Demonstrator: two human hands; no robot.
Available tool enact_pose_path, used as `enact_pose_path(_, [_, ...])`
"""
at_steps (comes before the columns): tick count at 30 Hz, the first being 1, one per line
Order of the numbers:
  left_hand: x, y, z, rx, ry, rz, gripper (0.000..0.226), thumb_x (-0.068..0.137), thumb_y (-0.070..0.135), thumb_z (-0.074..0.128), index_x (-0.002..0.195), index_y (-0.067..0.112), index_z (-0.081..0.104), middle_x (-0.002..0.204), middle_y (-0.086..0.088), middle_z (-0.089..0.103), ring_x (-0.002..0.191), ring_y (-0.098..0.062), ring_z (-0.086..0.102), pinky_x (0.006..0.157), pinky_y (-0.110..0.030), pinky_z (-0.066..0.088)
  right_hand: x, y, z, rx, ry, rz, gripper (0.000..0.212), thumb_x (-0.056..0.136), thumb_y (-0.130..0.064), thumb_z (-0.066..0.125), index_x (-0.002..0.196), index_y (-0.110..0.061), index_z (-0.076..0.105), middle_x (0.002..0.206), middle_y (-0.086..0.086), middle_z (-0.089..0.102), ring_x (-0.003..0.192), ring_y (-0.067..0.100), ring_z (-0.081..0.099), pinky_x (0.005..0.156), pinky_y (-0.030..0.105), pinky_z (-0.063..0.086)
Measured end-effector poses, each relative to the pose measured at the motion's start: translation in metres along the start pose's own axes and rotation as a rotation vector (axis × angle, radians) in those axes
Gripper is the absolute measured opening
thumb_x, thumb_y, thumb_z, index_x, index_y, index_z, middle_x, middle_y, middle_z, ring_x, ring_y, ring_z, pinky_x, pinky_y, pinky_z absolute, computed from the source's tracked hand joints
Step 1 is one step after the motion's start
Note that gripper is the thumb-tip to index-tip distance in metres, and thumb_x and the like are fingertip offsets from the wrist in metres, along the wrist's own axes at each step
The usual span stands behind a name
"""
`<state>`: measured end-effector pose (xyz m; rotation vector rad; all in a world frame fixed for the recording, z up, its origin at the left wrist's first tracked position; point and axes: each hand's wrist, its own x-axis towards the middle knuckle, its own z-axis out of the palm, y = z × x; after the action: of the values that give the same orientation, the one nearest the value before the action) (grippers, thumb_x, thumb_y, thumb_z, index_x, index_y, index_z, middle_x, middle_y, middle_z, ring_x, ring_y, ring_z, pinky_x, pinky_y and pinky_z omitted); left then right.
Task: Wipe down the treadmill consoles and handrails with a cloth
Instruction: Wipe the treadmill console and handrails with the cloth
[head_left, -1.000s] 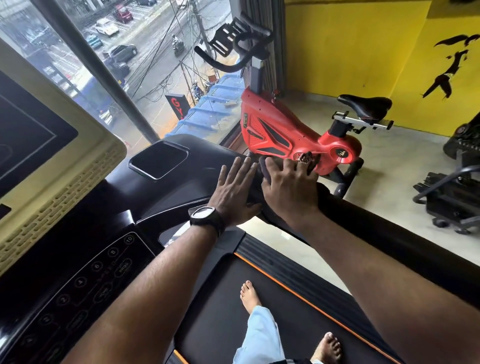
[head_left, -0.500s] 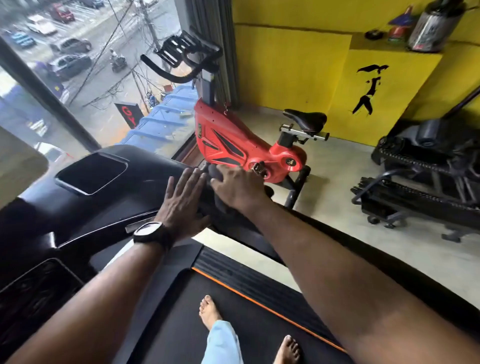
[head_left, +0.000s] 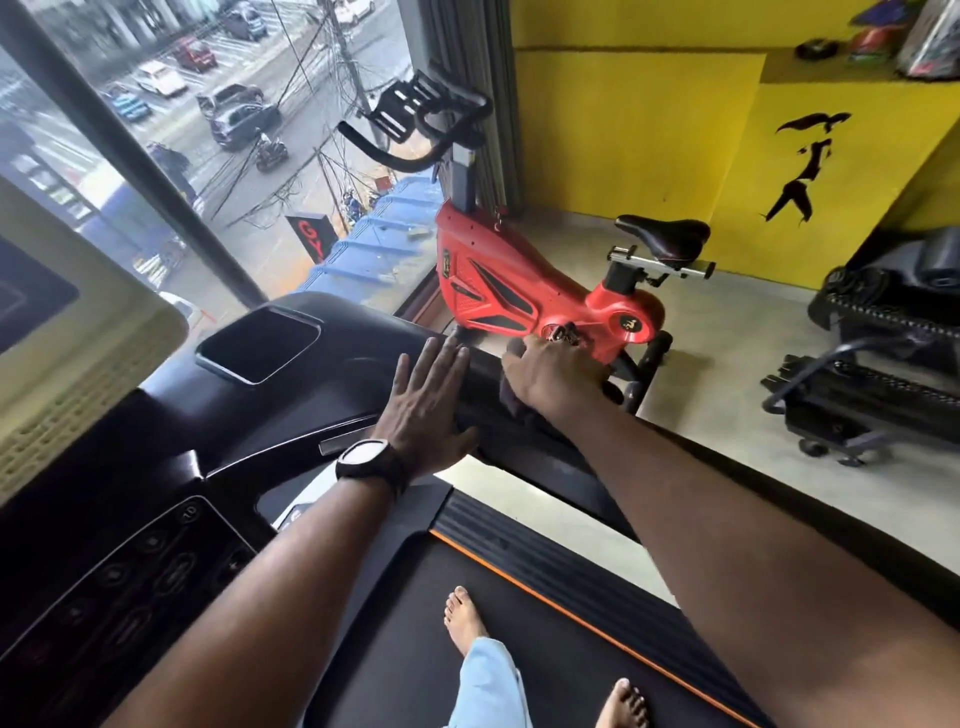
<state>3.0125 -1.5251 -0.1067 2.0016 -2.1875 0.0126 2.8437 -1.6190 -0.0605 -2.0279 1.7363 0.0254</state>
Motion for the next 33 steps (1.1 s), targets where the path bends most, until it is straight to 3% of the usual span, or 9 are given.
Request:
enact_pose_path(2, [-0.001, -0.001, 0.001, -0.002, 0.000, 0.006, 0.105, 0.070, 0.053, 0.059, 0.158, 0.011, 0.022, 0.167, -0.009, 0.016, 0.155, -0.028, 0.005, 0.123, -0.057, 0.007, -0.031, -0.004, 0.015, -0.140, 0.226, -0.162, 0.047, 0.099, -0.047, 0.040, 0.138, -0.025, 0.055, 0.132, 0.018, 0.061, 0.122, 0.040, 0.055, 0.097, 0.052, 0.044])
enact_pose_path(5, [-0.001, -0.001, 0.003, 0.000, 0.003, 0.001, 0.106, 0.071, 0.051, 0.065, 0.158, 0.011, 0.022, 0.167, -0.009, 0.016, 0.155, -0.027, 0.005, 0.122, -0.056, 0.005, -0.037, 0.004, 0.014, -0.152, 0.214, -0.307, 0.052, 0.095, -0.052, 0.048, 0.142, -0.031, 0.052, 0.131, 0.015, 0.063, 0.119, 0.040, 0.058, 0.095, 0.052, 0.046])
enact_pose_path(10, [-0.001, 0.003, 0.003, -0.006, 0.050, 0.051, 0.097, 0.072, 0.051, 0.058, 0.156, 0.011, 0.028, 0.164, -0.009, 0.025, 0.154, -0.028, 0.014, 0.121, -0.061, 0.013, 0.001, 0.002, -0.009, 0.014, -0.066, 0.048, 0.056, 0.103, -0.047, 0.026, 0.143, -0.019, 0.054, 0.142, 0.022, 0.055, 0.131, 0.044, 0.050, 0.107, 0.057, 0.041])
enact_pose_path(13, [0.000, 0.005, 0.009, 0.001, 0.063, 0.091, 0.097, 0.073, 0.048, 0.067, 0.155, 0.011, 0.030, 0.163, -0.007, 0.027, 0.153, -0.028, 0.015, 0.121, -0.061, 0.015, -0.036, -0.001, 0.012, -0.177, 0.230, -0.161, 0.048, 0.101, -0.048, 0.039, 0.140, -0.024, 0.055, 0.131, 0.017, 0.061, 0.120, 0.039, 0.056, 0.096, 0.052, 0.044])
enact_pose_path(16, [0.000, 0.007, 0.011, -0.012, 0.056, 0.055, 0.097, 0.073, 0.049, 0.062, 0.156, 0.012, 0.031, 0.164, -0.007, 0.026, 0.154, -0.028, 0.013, 0.122, -0.059, 0.011, -0.043, 0.009, 0.013, -0.156, 0.242, -0.319, 0.051, 0.096, -0.055, 0.046, 0.141, -0.032, 0.053, 0.128, 0.014, 0.063, 0.116, 0.038, 0.058, 0.094, 0.052, 0.045])
enact_pose_path(20, [0.001, 0.009, 0.009, 0.006, 0.040, 0.055, 0.100, 0.070, 0.050, 0.063, 0.156, 0.012, 0.029, 0.164, -0.008, 0.025, 0.154, -0.029, 0.011, 0.122, -0.059, 0.010, 0.005, 0.009, -0.008, 0.027, -0.078, -0.052, 0.056, 0.100, -0.054, 0.031, 0.143, -0.026, 0.054, 0.140, 0.019, 0.058, 0.128, 0.042, 0.053, 0.105, 0.056, 0.044])
enact_pose_path(26, [0.002, 0.013, 0.012, 0.014, 0.013, 0.007, 0.105, 0.072, 0.057, 0.062, 0.158, 0.013, 0.022, 0.166, -0.006, 0.018, 0.155, -0.027, 0.005, 0.123, -0.058, 0.007, -0.052, 0.006, 0.016, -0.217, 0.257, -0.269, 0.047, 0.098, -0.048, 0.044, 0.138, -0.027, 0.055, 0.127, 0.014, 0.063, 0.115, 0.038, 0.059, 0.092, 0.050, 0.045])
enact_pose_path(31, [0.001, 0.015, 0.012, 0.028, 0.019, 0.014, 0.105, 0.069, 0.059, 0.053, 0.157, 0.012, 0.024, 0.166, -0.009, 0.020, 0.154, -0.029, 0.007, 0.122, -0.060, 0.008, -0.002, 0.010, -0.013, 0.025, -0.056, -0.024, 0.053, 0.103, -0.047, 0.030, 0.140, -0.020, 0.056, 0.140, 0.020, 0.058, 0.130, 0.040, 0.053, 0.107, 0.051, 0.042])
enact_pose_path(33, [0.001, 0.014, 0.017, 0.025, 0.060, 0.026, 0.107, 0.068, 0.056, 0.061, 0.157, 0.011, 0.024, 0.165, -0.010, 0.021, 0.154, -0.029, 0.007, 0.122, -0.059, 0.009, -0.012, 0.006, -0.008, -0.068, 0.005, 0.012, 0.053, 0.105, -0.045, 0.028, 0.138, -0.015, 0.056, 0.137, 0.022, 0.059, 0.127, 0.041, 0.054, 0.103, 0.051, 0.042])
